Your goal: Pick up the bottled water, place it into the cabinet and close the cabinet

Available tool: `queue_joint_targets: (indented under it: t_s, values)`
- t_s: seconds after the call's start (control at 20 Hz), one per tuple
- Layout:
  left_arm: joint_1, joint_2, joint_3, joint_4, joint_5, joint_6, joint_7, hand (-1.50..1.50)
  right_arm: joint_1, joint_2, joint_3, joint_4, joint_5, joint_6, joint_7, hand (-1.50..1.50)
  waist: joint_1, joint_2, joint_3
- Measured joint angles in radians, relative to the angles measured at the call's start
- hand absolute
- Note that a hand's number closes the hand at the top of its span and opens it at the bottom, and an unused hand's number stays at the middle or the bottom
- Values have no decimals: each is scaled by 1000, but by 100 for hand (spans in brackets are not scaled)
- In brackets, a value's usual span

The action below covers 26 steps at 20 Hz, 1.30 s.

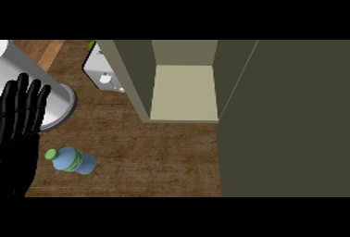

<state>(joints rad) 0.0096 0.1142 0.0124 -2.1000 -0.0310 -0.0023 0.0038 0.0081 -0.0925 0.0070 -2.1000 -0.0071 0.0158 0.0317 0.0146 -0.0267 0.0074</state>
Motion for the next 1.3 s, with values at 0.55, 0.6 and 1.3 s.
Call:
queue_joint_targets:
  t_s: [0.55,0.6,1.3]
  values:
    - [244,-63,142,-198,227,16,108,-150,172,3,105,-169,-69,84,54,-150,2,17,-8]
    - [263,-69,150,-234,253,23,138,-150,195,0,112,-190,-87,96,62,-150,0,18,-8]
    - [347,-100,78,-322,261,144,324,-150,201,7,229,-366,-79,53,281,-150,-9,22,-7]
